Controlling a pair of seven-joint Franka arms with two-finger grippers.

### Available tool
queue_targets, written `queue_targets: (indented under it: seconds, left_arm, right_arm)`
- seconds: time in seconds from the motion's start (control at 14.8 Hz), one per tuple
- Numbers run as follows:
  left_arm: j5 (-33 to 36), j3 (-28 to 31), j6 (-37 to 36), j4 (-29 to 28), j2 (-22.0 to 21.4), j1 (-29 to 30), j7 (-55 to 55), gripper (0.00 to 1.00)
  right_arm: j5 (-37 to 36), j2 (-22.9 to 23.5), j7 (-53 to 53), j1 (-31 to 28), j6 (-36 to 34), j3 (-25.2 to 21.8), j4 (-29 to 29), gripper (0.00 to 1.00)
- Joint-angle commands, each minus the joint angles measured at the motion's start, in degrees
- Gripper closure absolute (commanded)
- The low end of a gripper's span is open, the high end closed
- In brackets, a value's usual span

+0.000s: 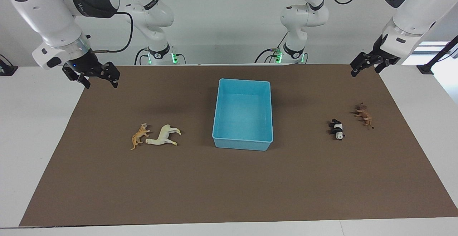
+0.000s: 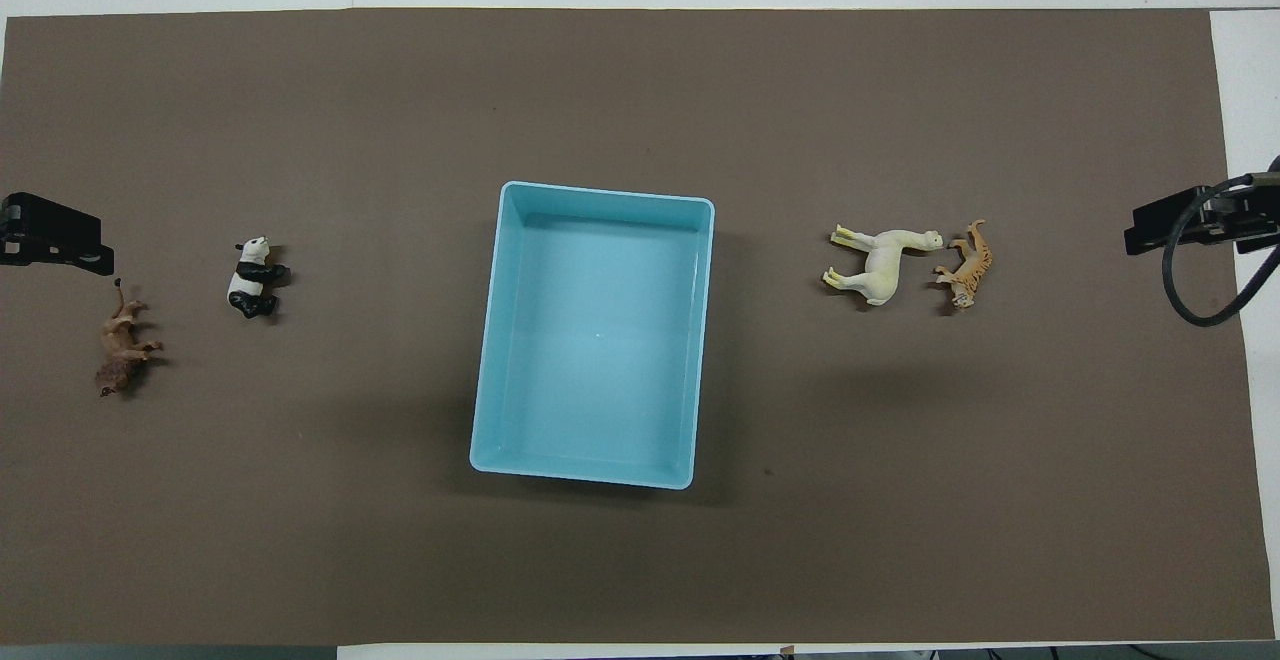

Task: Put all toys into storage box
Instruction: 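Move the left gripper toward the panda while the right gripper approaches the llama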

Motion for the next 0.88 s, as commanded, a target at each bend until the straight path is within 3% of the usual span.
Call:
queue_targets:
  seconds: [0.0, 0.41, 0.61, 0.81]
  left_arm:
    - [-0.77, 0.48, 0.70, -0.33, -0.55, -0.32, 0.70, 0.00]
    - [-0.42, 0.56, 1.31, -1.46, -1.16, 0.11, -0.01, 0.00]
    - [-0.51, 0.57, 15.44, -11.37, -2.83, 1.43, 0.51, 0.00]
    - [-0.51, 0.57, 25.02, -17.02, -0.30, 3.00, 3.23, 0.00]
  right_arm:
    - [-0.25, -1.74, -1.38, -0.36, 0.46, 0.18, -2.01, 0.00]
    - [-0.25, -2.18, -1.99, -0.62, 0.46, 0.18, -3.06, 0.00]
    - [-0.25, -2.62, -1.82, -0.62, 3.78, 0.27, -4.47, 0.00]
    - [-0.25, -3.05, -0.60, -0.53, 7.31, 0.18, -5.79, 0.00]
